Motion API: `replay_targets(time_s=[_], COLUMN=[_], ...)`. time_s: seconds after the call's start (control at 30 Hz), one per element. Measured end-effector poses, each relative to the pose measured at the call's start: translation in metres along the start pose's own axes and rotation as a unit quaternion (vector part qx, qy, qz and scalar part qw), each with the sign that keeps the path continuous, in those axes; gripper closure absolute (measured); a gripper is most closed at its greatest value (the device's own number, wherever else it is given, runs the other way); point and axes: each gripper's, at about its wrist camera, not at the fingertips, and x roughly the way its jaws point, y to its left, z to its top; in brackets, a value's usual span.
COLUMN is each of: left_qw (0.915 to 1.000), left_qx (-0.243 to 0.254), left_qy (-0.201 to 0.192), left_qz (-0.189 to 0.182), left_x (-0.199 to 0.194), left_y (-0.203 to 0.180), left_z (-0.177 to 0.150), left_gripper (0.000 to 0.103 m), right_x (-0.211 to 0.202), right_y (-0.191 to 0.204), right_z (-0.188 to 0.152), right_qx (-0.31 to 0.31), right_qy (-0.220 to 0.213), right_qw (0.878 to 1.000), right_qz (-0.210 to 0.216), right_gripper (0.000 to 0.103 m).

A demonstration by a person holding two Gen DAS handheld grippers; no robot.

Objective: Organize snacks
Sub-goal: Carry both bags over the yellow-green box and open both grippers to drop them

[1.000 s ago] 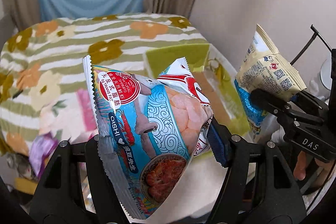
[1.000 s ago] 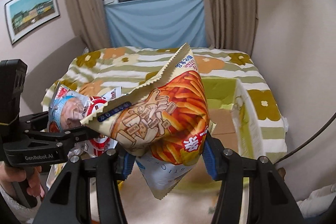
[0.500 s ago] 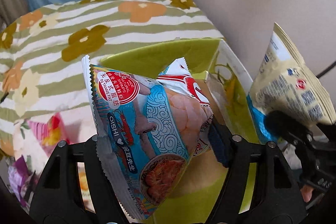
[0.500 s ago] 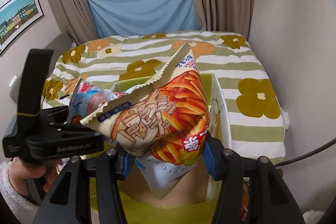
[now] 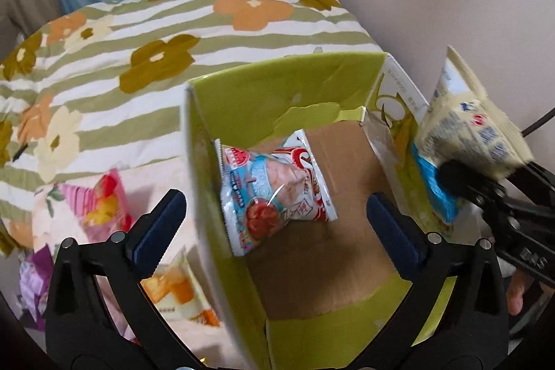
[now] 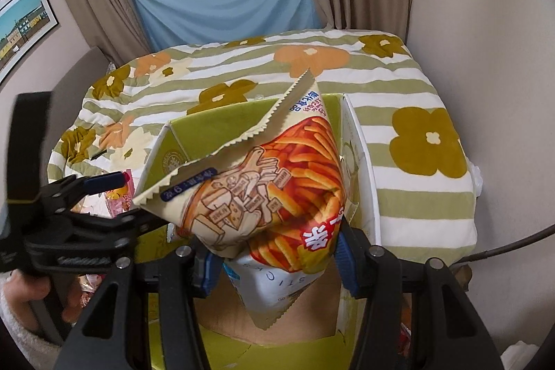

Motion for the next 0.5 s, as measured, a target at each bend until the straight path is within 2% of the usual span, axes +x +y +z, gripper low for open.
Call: replay_targets(time_s=[0.1, 0.2, 0.33, 0.5], left_qw=[0.9999, 0.9997, 0.9994, 0.9992], left_qx=[0.001, -0.001, 0.002, 0.0], left_qy=[0.002, 0.0, 0.001, 0.005], left_qz=[0.011, 0.024, 0.035, 0.039], left_x=[-0.01, -0.016, -0.015, -0.009], left_y=[0.004, 0.008, 0.011, 0.014], left_z=[-0.003, -0.005, -0.002, 0.0], left_gripper=[0.0, 0.0, 0.0, 0.0], right_x=[0.002, 0.009, 0.024, 0.046], right_y=[0.003, 0.006, 0.008, 0.009], right_z=[0.005, 0.01, 0.019, 0.031], right_qx=[-0.004, -0.009, -0.019, -0.036], right_qy=[-0.004, -0.009, 0.0, 0.012], right_qw=[1.0, 0.999, 1.0, 0.999], right_qz=[-0.01, -0.038, -0.019, -0.022], right_gripper=[0.052, 0.052, 0.052, 0.051])
